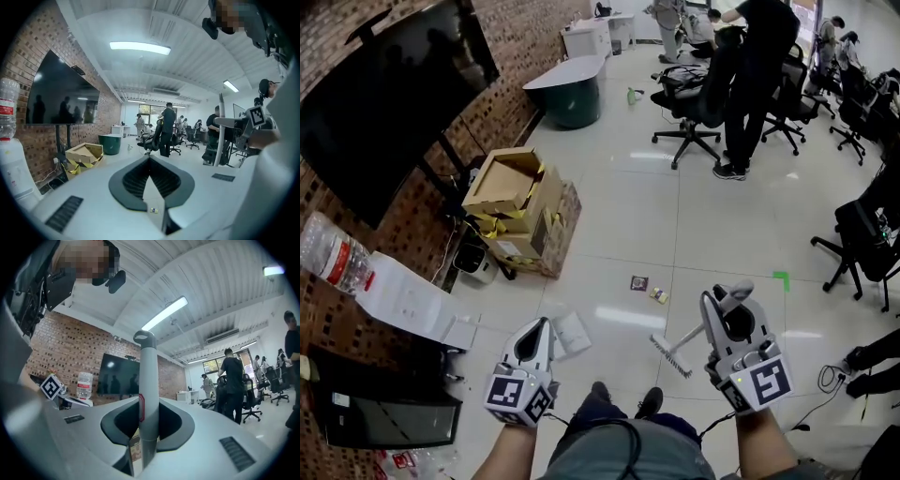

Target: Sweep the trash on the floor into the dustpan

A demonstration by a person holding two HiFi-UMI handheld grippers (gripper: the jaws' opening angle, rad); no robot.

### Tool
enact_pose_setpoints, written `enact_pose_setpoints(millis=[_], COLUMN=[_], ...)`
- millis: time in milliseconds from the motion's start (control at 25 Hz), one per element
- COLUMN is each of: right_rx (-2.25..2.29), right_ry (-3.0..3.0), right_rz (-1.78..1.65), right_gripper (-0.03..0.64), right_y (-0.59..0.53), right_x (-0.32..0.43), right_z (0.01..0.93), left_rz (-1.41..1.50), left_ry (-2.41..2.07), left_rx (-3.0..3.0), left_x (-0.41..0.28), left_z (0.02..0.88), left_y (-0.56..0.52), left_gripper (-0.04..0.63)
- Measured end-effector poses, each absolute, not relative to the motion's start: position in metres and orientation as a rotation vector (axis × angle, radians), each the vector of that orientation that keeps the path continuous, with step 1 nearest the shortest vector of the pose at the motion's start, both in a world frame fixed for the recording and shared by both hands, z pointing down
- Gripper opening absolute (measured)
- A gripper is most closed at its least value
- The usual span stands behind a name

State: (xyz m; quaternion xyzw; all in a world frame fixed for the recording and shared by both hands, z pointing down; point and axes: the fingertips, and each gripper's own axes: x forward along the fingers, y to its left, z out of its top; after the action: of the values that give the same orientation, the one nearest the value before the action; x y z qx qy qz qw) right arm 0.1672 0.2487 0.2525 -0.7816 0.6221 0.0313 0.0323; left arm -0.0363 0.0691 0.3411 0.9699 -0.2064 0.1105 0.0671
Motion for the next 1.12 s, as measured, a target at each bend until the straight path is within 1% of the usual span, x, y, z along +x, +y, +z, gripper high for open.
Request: enact_pose_setpoints(millis=[240, 440, 800, 1000, 1120], right_rx=[-2.464, -2.511, -2.561, -2.553, -2.512], right_ry=[1.817, 1.728, 1.711, 1.722, 1.768], right_rz=[0.139, 0.165, 0.167, 0.153, 0.114], right_gripper=[0.083, 0.084, 0.083, 0.08, 0.08], right_y=[0.233, 0.217, 0.116, 0.064, 0.042], right_x=[0.245, 0.29, 0.334, 0.363, 0.392], right_z=[0.255, 0.248, 0.256, 0.273, 0.287], left_rz=[0.351, 0.303, 0.265, 0.31, 0.316], left_ry=[-0.61, -0.622, -0.65, -0.66, -0.711], left_rx=[2.911, 2.918, 2.881, 2.865, 2.845], left_x=[0.015, 0.037, 0.046, 0.058, 0.08], left_z=[0.347, 0.339, 0.347, 0.366, 0.373], left_y=[0.043, 0.015, -0.083, -0.114, -0.118], left_gripper=[0.009, 0.009, 0.009, 0.009, 0.009])
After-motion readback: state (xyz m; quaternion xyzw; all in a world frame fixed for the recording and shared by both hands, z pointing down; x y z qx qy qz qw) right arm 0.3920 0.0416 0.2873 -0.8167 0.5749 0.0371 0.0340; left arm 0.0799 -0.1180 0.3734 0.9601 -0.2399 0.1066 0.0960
